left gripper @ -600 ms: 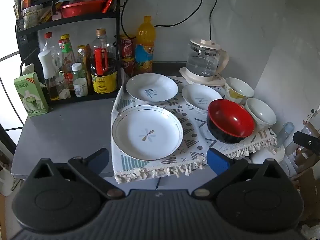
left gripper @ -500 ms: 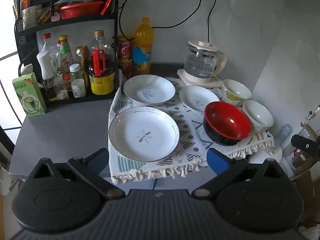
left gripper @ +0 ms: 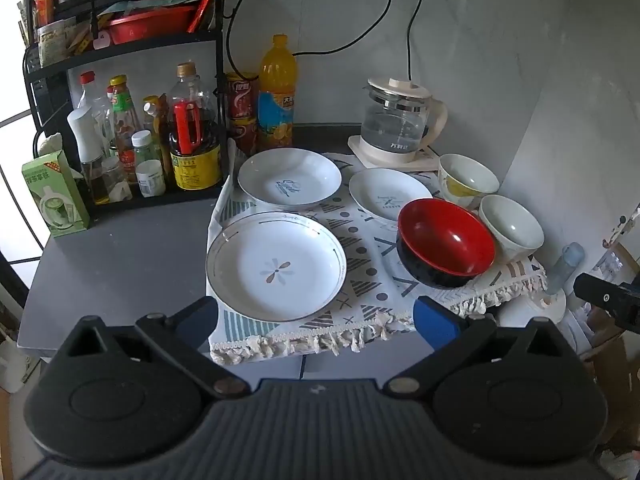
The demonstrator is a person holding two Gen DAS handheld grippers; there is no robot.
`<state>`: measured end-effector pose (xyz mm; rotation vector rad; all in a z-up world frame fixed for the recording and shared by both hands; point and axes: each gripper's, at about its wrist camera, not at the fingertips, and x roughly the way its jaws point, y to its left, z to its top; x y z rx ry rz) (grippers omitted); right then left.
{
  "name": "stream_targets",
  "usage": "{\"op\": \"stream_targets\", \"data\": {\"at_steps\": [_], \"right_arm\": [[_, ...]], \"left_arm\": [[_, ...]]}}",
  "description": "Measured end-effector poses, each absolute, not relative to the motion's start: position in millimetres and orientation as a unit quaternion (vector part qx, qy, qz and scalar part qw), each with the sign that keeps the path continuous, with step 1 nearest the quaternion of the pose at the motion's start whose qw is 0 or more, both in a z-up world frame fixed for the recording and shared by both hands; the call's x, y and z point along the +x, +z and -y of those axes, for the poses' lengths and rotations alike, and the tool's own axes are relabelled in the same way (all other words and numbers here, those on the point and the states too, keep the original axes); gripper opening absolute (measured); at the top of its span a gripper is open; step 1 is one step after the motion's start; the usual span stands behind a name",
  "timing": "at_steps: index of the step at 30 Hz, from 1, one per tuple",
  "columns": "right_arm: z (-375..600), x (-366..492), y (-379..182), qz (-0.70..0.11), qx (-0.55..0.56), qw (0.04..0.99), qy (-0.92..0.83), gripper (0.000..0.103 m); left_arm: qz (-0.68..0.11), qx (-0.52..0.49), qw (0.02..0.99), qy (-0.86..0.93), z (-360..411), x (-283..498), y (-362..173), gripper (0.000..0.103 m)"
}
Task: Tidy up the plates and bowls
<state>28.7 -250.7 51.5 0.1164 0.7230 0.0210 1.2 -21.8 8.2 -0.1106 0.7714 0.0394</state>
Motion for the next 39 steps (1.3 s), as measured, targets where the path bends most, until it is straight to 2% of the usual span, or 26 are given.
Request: {"op": "stream_targets", "data": {"at_steps": [39], "right_arm": [[263,32,49,-0.369,0.066,0.927,0.015,0.103]], "left_arm": [[-0.397,-0.05,0.916,0.018,42,14,4,0.103]]}}
